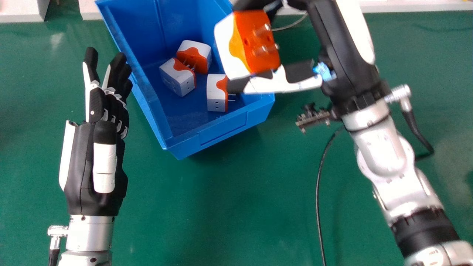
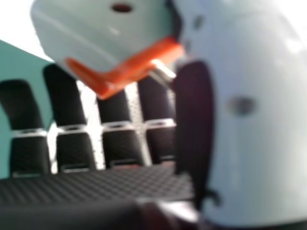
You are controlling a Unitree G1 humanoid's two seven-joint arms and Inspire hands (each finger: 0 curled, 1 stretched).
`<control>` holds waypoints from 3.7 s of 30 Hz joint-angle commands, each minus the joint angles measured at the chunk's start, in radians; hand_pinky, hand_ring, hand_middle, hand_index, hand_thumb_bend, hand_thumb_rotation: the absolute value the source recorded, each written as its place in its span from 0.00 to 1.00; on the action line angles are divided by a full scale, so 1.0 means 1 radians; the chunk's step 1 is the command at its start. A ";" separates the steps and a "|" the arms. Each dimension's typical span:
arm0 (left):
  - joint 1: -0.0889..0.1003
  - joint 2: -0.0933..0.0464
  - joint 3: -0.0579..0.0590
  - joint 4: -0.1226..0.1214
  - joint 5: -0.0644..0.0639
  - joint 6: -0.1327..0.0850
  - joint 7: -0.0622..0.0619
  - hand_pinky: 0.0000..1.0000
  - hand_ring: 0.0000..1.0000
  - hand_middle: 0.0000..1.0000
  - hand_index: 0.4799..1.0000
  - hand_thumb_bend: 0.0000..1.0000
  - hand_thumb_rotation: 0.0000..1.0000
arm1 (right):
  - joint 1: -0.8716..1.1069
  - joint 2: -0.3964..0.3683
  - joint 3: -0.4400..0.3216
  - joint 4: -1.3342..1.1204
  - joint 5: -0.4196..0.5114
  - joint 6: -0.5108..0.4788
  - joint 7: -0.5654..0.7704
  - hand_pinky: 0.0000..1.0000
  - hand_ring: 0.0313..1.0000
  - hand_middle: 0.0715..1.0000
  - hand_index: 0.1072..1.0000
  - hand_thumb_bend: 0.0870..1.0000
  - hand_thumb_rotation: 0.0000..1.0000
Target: Pick all objects and put in blue box
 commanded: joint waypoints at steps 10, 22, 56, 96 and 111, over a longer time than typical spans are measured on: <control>0.001 -0.002 -0.009 -0.019 0.011 -0.022 0.003 1.00 0.98 0.97 0.94 0.88 0.94 | -0.271 0.073 0.050 0.257 -0.139 0.037 -0.179 0.36 0.40 0.44 0.46 0.47 0.00; -0.006 -0.002 -0.011 -0.018 0.014 -0.026 0.003 1.00 0.97 0.97 0.93 0.89 0.93 | -0.516 0.148 0.175 0.650 -0.275 0.160 -0.371 0.37 0.39 0.45 0.46 0.47 0.00; -0.003 0.001 -0.022 -0.018 0.009 -0.054 -0.015 0.98 0.97 0.97 0.91 0.88 0.92 | -0.543 0.214 0.329 0.807 -0.360 0.493 -0.346 0.39 0.39 0.44 0.47 0.47 0.00; 0.016 -0.005 -0.019 -0.036 0.009 -0.047 0.008 0.99 0.97 0.97 0.91 0.87 0.92 | -0.178 -0.030 0.124 0.565 -0.069 -0.221 -0.186 0.70 0.79 0.83 0.80 0.86 0.83; 0.021 -0.002 0.000 -0.011 -0.022 -0.070 -0.002 0.98 0.97 0.97 0.92 0.88 0.92 | 0.366 -0.225 -0.063 0.167 0.162 -0.330 -0.011 0.61 0.71 0.73 0.73 0.70 0.67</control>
